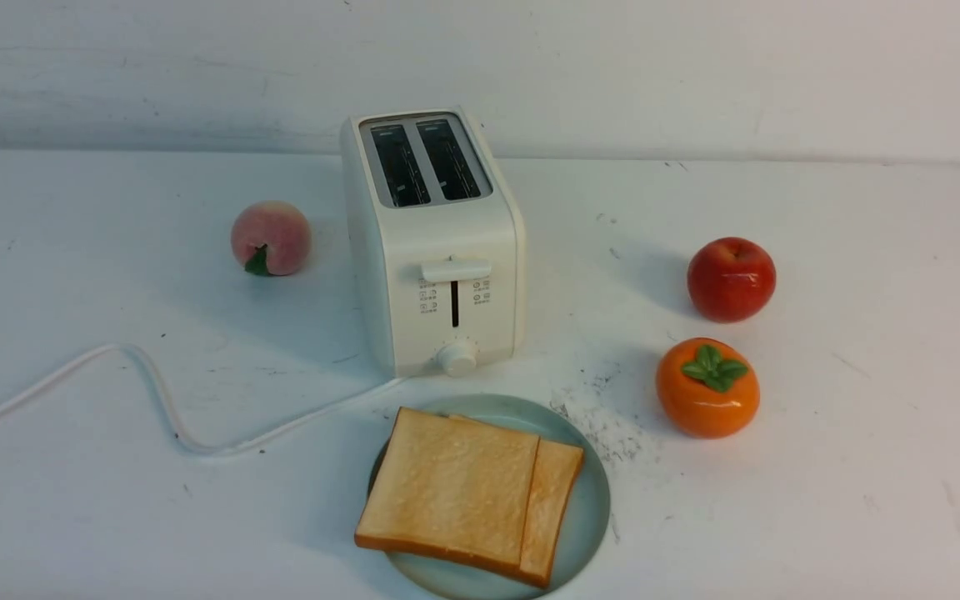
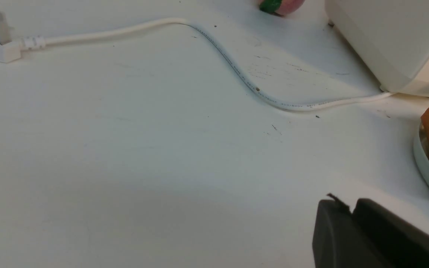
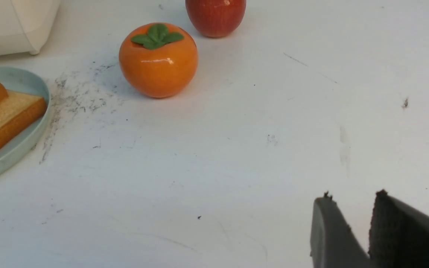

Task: Take toasted bread from bread machine on white table place on plate.

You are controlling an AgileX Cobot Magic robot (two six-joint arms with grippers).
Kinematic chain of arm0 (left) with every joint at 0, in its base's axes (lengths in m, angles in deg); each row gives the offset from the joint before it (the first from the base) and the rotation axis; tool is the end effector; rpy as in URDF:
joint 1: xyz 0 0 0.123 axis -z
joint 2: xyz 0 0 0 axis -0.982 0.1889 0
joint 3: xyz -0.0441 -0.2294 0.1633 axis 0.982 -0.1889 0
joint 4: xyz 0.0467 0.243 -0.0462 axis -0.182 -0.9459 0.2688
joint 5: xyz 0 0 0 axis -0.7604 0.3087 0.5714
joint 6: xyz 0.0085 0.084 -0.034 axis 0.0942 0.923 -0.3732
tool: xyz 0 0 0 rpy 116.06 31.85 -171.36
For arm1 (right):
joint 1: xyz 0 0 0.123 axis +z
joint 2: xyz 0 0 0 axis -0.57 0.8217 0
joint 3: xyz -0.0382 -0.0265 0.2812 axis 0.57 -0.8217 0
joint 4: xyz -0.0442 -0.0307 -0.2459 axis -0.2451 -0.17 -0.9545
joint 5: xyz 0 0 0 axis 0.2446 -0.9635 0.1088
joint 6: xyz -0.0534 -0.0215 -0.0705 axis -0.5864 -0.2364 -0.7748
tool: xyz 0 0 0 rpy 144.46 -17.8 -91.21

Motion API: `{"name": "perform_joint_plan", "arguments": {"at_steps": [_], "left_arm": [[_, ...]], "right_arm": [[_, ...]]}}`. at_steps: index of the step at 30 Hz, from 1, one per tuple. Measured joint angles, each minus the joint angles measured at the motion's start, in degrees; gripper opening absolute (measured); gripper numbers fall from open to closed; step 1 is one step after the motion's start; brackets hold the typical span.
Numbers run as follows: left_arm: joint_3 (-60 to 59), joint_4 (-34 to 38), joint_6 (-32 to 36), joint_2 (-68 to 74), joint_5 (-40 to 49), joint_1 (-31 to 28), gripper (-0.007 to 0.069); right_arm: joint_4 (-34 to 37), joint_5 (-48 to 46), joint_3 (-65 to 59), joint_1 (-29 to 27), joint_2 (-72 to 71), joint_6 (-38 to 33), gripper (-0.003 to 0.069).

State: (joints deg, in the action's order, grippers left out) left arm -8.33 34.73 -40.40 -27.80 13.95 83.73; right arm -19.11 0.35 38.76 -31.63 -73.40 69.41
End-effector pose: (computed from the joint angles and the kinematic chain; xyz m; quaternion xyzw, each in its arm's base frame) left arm 0.0523 -0.0032 0.1692 -0.1222 0.7997 -0.1288 0.5736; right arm 0.0520 0.0042 0.1745 -0.0227 0.8056 0.0249 0.5915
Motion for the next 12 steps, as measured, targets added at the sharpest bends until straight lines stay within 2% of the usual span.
{"name": "perform_joint_plan", "arguments": {"at_steps": [12], "left_arm": [[0.0,0.0,0.0,0.0,0.0,0.0,0.0074]], "right_arm": [[0.0,0.0,0.0,0.0,0.0,0.0,0.0188]]}}
